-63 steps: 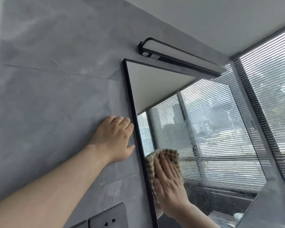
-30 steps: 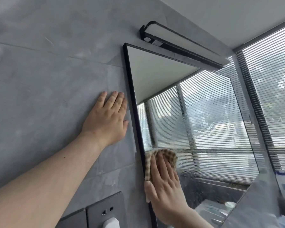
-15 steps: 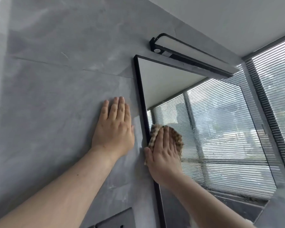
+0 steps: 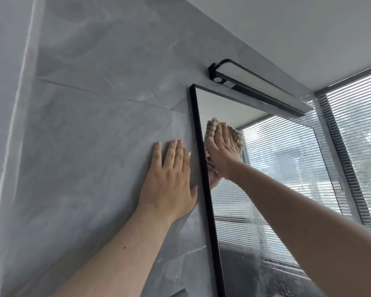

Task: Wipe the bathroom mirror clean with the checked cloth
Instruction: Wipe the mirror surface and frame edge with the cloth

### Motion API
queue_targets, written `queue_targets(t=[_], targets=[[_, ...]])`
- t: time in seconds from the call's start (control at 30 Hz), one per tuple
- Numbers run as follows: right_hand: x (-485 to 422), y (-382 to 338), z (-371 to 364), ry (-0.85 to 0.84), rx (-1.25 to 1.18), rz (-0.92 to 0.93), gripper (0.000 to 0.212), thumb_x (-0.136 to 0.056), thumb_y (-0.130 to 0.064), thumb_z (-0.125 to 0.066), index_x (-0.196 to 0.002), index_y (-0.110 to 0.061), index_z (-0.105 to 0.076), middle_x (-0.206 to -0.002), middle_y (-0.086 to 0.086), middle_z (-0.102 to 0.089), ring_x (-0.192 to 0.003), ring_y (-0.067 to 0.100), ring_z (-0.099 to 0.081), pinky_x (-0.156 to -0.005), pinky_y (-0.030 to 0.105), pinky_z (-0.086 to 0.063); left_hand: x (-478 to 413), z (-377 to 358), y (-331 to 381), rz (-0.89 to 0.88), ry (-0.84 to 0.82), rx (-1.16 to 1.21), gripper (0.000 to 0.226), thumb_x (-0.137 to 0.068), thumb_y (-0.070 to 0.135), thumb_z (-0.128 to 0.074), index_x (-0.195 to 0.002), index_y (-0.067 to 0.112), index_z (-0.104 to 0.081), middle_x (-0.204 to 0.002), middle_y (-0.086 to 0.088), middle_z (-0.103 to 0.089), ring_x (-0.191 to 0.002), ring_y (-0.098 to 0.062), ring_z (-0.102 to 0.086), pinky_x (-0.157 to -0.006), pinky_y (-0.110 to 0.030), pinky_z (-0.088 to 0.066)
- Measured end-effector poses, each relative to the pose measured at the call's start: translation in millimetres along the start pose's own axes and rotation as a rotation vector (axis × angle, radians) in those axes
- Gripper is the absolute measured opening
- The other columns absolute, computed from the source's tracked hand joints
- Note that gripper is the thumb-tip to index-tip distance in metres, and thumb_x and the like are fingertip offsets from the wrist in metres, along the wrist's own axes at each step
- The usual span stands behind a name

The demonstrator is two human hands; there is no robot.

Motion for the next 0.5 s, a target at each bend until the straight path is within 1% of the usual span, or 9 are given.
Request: queue_targets(t=[0.07,0.13,0.23,0.33,0.43,0.5], targets=[[9.4,3.9,-5.6,0.006,0.004,0.029,0.064,-0.104,-0.049,-0.012,-0.153,-0.025,0.023,-0.161,-0.006,0.029,-0.144,0.003,0.027,-0.114,0.025,0.017,-0.1,-4.1,5.2,-0.055,-0.024,-0.001,0.089,-0.096,0.063,-0.019,-0.155,0.002,0.011,-0.163,-0.022,0.015,-0.152,-0.034,0.015,-0.117,-0.062,0.007],[25.5,10.7,-14.3,0.003,0.039,0.062,0.065,-0.1,-0.055,-0.007,-0.148,-0.03,0.027,-0.159,-0.008,0.032,-0.142,0.001,0.032,-0.115,0.023,0.018,-0.9,-6.3,7.4,-0.08,-0.046,0.008,0.093,-0.095,0.066,-0.022,-0.157,0.005,0.009,-0.164,-0.02,0.016,-0.152,-0.033,0.016,-0.117,-0.062,0.01],[56.1,24.1,-27.5,-0.009,0.082,0.092,0.07,-0.083,-0.065,0.007,-0.141,-0.036,0.033,-0.154,-0.012,0.039,-0.138,-0.005,0.037,-0.118,0.024,0.019,-2.3,-8.1,8.0,-0.086,-0.058,0.04,0.093,-0.093,0.068,-0.028,-0.158,0.009,0.003,-0.165,-0.018,0.01,-0.153,-0.032,0.012,-0.115,-0.063,0.014],[85.9,36.7,-39.2,-0.031,0.079,0.089,0.076,-0.076,-0.067,0.012,-0.139,-0.034,0.037,-0.15,-0.013,0.045,-0.136,-0.007,0.039,-0.115,0.02,0.022,-2.2,-8.2,8.7,-0.083,-0.062,0.042,0.093,-0.093,0.069,-0.029,-0.159,0.01,-0.001,-0.165,-0.019,0.009,-0.153,-0.032,0.012,-0.114,-0.063,0.017],[101.7,43.6,-47.2,-0.038,0.114,0.106,0.076,-0.076,-0.066,0.012,-0.137,-0.032,0.04,-0.147,-0.012,0.048,-0.136,-0.006,0.04,-0.117,0.022,0.021,-2.7,-8.8,9.2,-0.091,-0.07,0.017,0.094,-0.093,0.07,-0.03,-0.158,0.009,0.0,-0.165,-0.019,0.009,-0.153,-0.033,0.012,-0.115,-0.063,0.019],[104.1,46.6,-50.8,-0.04,0.124,0.117,0.075,-0.078,-0.066,0.011,-0.138,-0.031,0.04,-0.148,-0.012,0.047,-0.137,-0.005,0.039,-0.116,0.022,0.022,-3.3,-9.2,9.1,-0.091,-0.075,0.014,0.094,-0.093,0.07,-0.031,-0.159,0.01,-0.001,-0.166,-0.019,0.007,-0.153,-0.032,0.01,-0.116,-0.063,0.018]])
Point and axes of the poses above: each hand's wrist, its own x-axis away from the middle knuckle, its own z-axis out of the back of the hand, y = z × x, the point moved 10 cm from there along -x, towards the middle knuckle
